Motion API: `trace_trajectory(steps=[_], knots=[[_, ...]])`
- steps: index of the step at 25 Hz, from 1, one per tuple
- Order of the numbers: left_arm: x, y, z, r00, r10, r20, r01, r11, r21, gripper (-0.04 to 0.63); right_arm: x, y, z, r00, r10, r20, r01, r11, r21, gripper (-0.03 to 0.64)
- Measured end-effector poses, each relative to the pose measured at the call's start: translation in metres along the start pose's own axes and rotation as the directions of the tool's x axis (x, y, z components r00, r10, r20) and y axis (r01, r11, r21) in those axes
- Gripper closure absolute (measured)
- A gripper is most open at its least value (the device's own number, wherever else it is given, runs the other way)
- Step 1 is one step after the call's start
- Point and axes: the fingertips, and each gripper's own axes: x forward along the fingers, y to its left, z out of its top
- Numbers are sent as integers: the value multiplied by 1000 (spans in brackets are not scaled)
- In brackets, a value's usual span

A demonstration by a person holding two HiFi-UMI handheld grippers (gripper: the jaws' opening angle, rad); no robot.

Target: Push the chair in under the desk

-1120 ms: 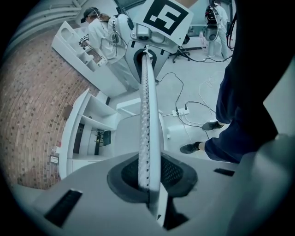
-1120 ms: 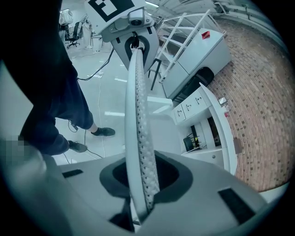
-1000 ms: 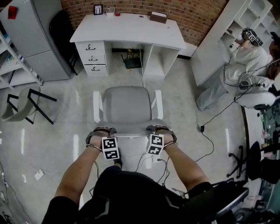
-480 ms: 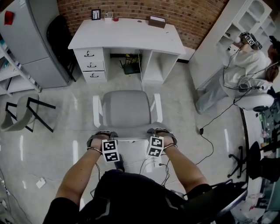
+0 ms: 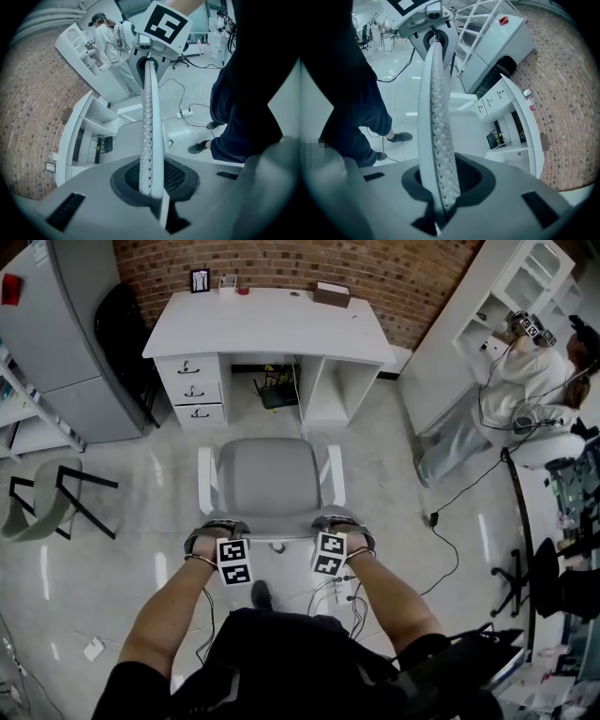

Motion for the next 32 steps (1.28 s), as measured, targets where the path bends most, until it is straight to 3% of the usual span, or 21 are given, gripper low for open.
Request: trace_trajectory(steps=[14, 32], knots=[[12, 44, -19, 999, 32, -6, -32, 999, 37, 561, 16, -35, 14, 999, 22, -26, -21, 999, 40, 549], [42, 122, -34, 997, 20, -77, -18, 1000, 16, 563, 45, -111, 18, 1000, -7, -14, 8, 1000, 15, 558]])
